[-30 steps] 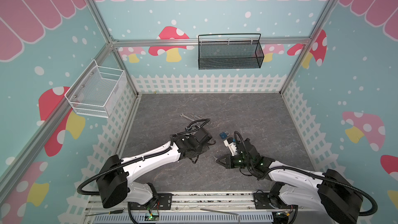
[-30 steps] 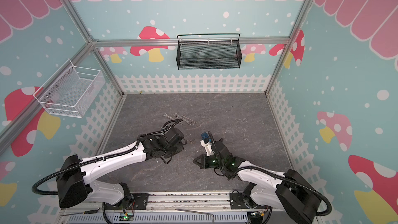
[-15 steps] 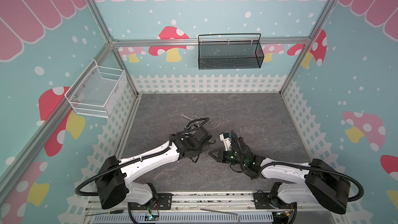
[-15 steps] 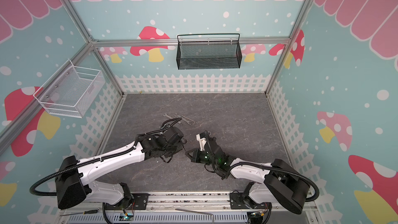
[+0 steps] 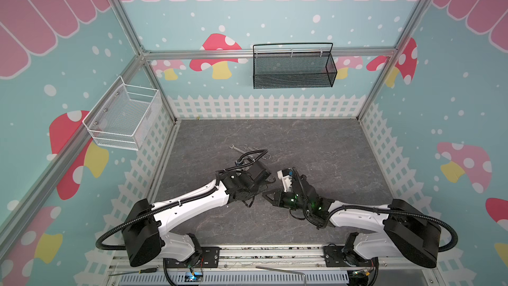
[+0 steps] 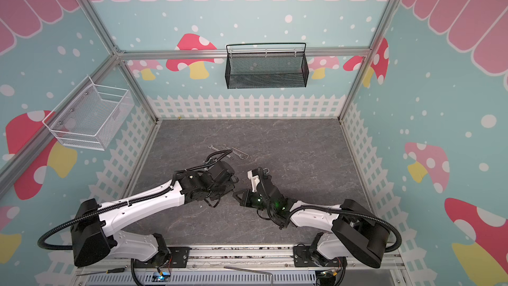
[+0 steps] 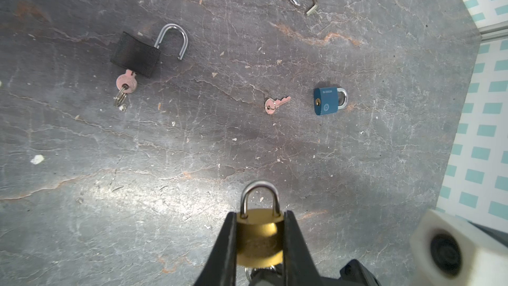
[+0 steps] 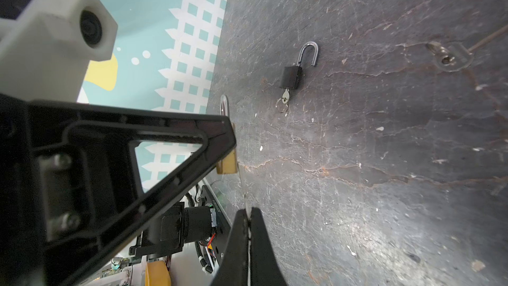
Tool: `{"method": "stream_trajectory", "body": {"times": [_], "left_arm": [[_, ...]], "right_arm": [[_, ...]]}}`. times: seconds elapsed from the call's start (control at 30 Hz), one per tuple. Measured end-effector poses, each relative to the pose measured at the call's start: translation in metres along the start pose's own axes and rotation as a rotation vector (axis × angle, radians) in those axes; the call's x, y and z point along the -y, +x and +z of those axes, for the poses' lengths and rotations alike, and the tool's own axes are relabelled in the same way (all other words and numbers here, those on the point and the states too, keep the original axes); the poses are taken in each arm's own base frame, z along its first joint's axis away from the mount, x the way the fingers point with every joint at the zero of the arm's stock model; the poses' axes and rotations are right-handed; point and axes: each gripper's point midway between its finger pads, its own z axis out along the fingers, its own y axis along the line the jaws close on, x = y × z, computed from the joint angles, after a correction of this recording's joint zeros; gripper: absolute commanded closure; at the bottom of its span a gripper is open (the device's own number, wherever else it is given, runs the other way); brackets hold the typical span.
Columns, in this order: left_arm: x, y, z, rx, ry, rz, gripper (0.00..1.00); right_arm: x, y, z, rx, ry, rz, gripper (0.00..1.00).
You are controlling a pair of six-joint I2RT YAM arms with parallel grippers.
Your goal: Unlock with the key
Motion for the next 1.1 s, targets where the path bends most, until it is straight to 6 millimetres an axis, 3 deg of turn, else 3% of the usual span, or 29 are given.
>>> {"method": "stream_trajectory", "body": {"times": [0.4, 1.1], "left_arm": [[-0.007, -0.005, 0.0, 0.027, -0.032, 0.005, 1.0], [-0.009, -0.007, 0.0, 0.033, -0.038, -0.012, 1.0]], "right_arm": [[-0.003, 0.01, 0.002, -0.019, 0.002, -0.007, 1.0], [-0.006, 0.002, 0.007, 0.011, 0.014, 0.01, 1.0]]}}
